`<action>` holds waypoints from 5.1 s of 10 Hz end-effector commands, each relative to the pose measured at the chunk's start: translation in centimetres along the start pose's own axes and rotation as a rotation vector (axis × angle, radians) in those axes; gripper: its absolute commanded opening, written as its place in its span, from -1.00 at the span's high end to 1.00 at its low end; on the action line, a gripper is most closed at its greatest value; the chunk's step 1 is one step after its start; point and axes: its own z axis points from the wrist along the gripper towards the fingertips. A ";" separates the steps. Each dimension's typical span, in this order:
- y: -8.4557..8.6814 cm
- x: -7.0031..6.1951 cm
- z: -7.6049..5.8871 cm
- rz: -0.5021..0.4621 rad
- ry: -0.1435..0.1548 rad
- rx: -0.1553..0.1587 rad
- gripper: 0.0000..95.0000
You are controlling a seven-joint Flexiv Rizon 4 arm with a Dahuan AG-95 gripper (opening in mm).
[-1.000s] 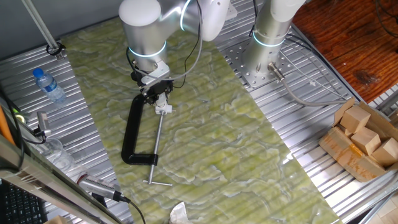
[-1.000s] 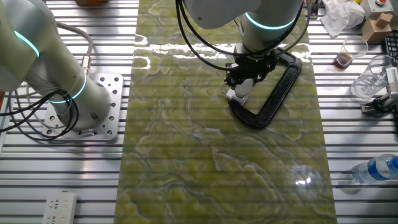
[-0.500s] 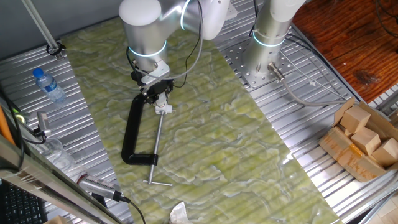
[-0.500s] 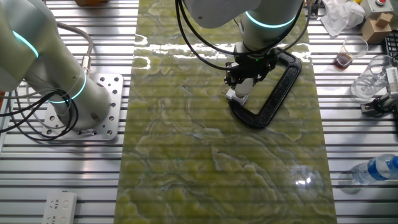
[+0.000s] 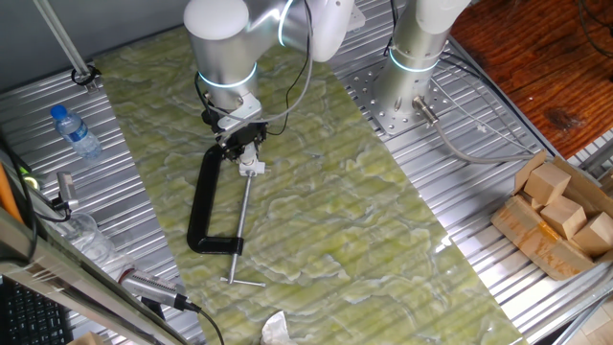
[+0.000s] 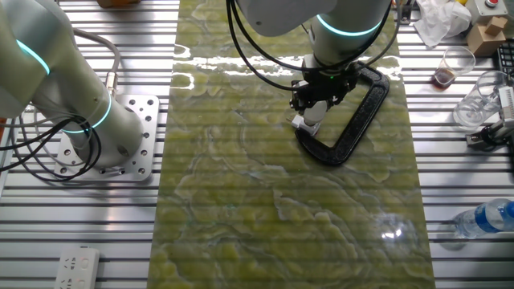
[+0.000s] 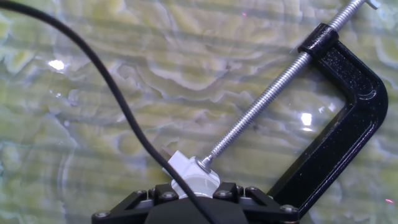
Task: Take out the light bulb by rotating it
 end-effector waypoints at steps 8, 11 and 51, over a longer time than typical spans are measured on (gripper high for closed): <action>0.0 0.0 0.0 0.000 0.000 0.000 0.60; 0.0 0.0 0.0 0.000 0.000 0.000 0.60; -0.6 -3.7 -1.5 1.236 -0.058 -0.012 1.00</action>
